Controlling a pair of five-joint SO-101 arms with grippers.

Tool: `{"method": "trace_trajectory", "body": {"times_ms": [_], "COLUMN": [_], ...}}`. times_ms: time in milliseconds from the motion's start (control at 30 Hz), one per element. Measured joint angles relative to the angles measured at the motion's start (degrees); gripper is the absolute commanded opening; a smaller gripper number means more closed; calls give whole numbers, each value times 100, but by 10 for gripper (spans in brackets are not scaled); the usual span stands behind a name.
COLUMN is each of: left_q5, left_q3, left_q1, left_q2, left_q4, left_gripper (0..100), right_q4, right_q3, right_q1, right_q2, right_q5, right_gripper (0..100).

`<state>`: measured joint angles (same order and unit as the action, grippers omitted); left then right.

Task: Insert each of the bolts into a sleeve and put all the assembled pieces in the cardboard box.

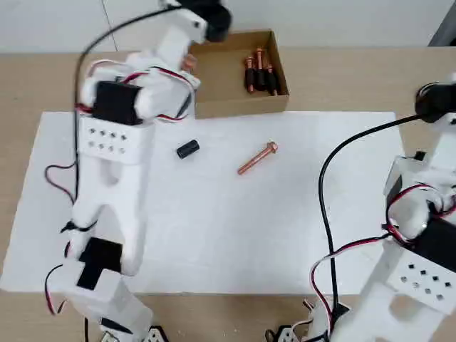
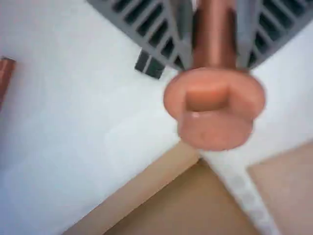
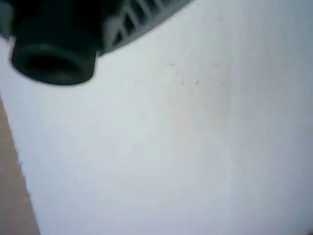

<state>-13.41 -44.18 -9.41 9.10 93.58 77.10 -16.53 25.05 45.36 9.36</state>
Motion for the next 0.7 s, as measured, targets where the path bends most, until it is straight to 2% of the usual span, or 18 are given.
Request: {"method": "trace_trajectory", "body": {"times_ms": [67, 267, 500, 700], "left_q5": [211, 369, 352, 352], "left_q3": [-158, -123, 1433, 2418], "left_q1": [132, 440, 448, 448], "left_q2": [-220, -1116, -2330, -2971], "left_q4": [431, 589, 589, 589], "left_gripper": [6, 6, 6, 6], "right_q4": [158, 607, 422, 325], "right_q3": [0, -9, -985, -2031], "right_q1": [-70, -782, -1749, -1820], "right_q2": [202, 1749, 3622, 4378], "right_q5": [0, 0, 0, 0], "right_gripper": [6, 4, 4, 4]}}
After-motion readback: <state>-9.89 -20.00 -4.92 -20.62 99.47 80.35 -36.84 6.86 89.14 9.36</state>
